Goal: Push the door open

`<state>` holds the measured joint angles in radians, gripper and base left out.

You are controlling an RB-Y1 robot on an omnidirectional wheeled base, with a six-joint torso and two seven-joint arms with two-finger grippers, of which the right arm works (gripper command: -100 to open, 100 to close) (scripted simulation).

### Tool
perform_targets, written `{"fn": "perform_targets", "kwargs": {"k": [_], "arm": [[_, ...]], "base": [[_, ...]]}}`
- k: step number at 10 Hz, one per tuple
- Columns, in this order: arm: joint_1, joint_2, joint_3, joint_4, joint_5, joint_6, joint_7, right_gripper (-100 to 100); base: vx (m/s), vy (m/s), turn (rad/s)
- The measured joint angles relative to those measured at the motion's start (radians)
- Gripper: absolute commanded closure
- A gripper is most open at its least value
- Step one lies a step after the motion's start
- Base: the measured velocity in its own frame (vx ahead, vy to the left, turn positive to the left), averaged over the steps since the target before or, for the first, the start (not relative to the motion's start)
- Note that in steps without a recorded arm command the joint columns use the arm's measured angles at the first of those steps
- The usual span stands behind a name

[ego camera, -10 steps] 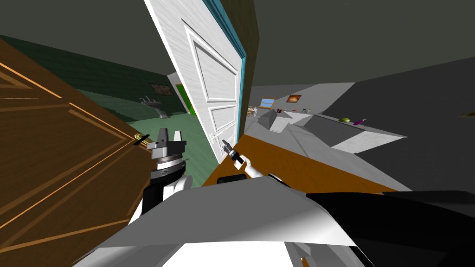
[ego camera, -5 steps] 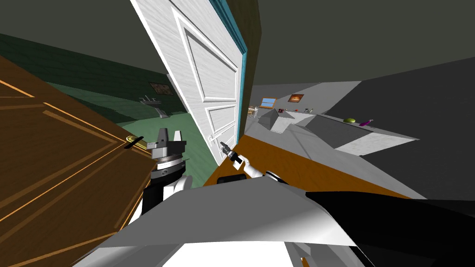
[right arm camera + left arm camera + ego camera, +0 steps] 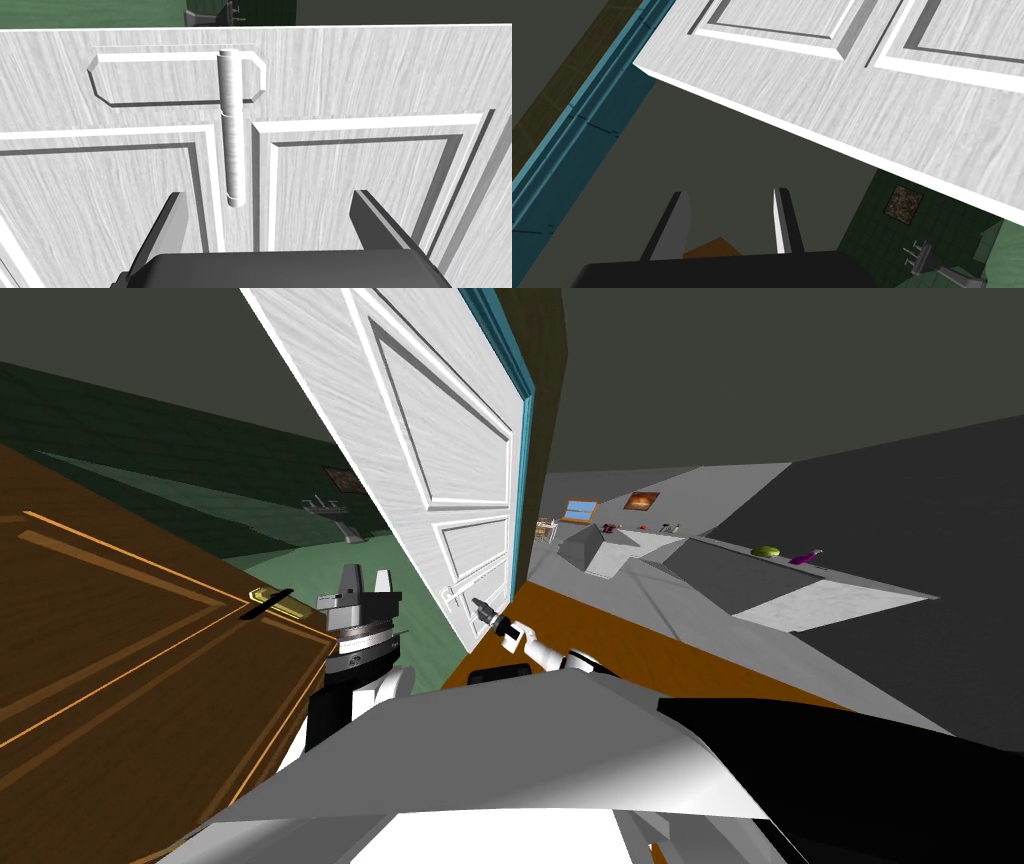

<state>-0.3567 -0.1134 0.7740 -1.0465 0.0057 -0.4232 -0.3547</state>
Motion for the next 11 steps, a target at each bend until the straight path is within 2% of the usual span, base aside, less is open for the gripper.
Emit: {"fn": "perform_targets", "kwargs": {"k": [2,4,11], "arm": [[-0.02,-0.002,0.025,0.021,0.0,0.016,-0.004,-100],[-0.028,0.001,0.034,0.036,0.0,0.017,-0.004,-100],[-0.029,0.027,0.007,0.065,0.0,0.02,0.011,-100]], "base": [[0.107,-0.023,0.01],[0.052,0.036,0.028],[0.14,0.157,0.037]]}}
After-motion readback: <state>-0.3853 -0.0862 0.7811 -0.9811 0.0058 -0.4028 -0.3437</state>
